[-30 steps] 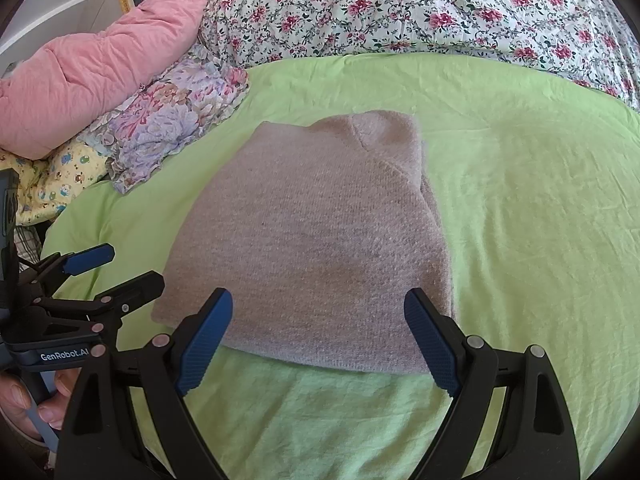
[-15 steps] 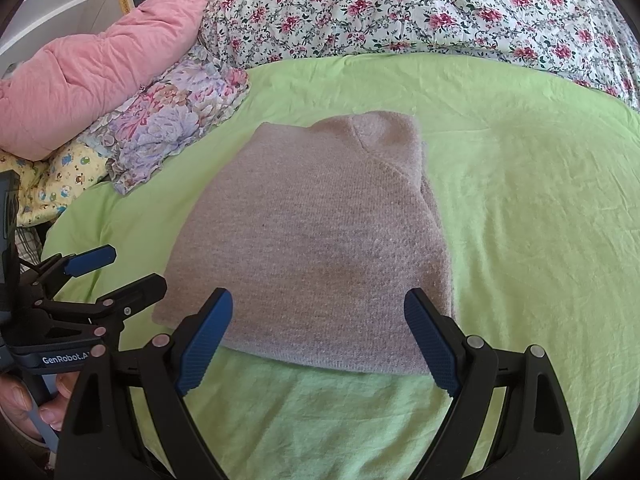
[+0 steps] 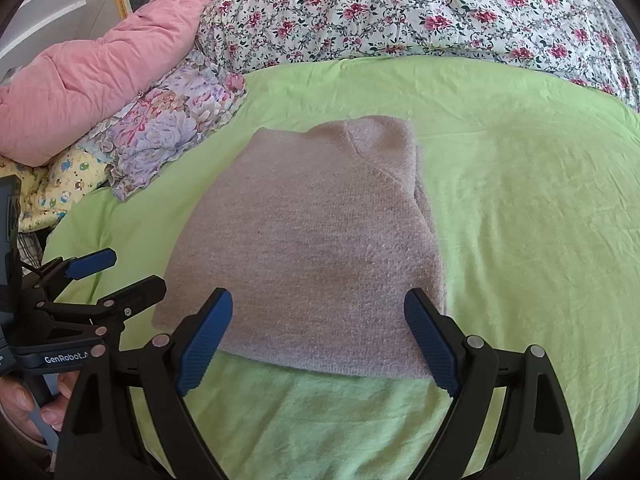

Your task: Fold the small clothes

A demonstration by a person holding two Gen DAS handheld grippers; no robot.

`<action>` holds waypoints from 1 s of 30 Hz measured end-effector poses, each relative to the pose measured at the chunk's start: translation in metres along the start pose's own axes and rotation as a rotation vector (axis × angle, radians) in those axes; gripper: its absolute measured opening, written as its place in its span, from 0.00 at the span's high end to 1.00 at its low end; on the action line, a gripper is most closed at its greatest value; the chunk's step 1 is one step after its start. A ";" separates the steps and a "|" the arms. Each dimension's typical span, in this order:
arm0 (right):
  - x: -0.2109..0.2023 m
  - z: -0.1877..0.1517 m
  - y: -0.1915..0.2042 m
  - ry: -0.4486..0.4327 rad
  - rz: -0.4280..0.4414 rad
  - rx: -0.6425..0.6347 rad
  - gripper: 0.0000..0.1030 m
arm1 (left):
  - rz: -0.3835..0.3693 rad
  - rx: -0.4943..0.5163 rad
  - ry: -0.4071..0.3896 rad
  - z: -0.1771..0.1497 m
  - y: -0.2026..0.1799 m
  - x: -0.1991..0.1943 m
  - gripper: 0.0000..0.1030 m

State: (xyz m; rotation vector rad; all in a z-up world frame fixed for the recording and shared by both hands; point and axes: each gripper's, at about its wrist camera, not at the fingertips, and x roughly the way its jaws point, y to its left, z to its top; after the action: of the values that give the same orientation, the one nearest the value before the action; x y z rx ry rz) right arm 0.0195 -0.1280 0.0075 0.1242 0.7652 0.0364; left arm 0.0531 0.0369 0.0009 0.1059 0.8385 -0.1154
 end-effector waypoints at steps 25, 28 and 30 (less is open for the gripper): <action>-0.002 0.005 -0.007 -0.018 -0.010 0.015 0.15 | 0.014 0.000 -0.013 0.008 0.004 0.000 0.06; -0.002 0.005 -0.008 -0.016 -0.008 0.016 0.15 | 0.014 0.001 -0.011 0.007 0.002 0.000 0.06; -0.002 0.004 -0.008 -0.013 -0.007 0.017 0.15 | 0.012 0.002 -0.006 0.005 0.001 0.000 0.06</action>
State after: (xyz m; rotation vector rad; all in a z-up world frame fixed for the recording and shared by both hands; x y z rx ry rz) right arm 0.0210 -0.1362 0.0110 0.1376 0.7531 0.0219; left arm 0.0572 0.0367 0.0042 0.1121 0.8316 -0.1049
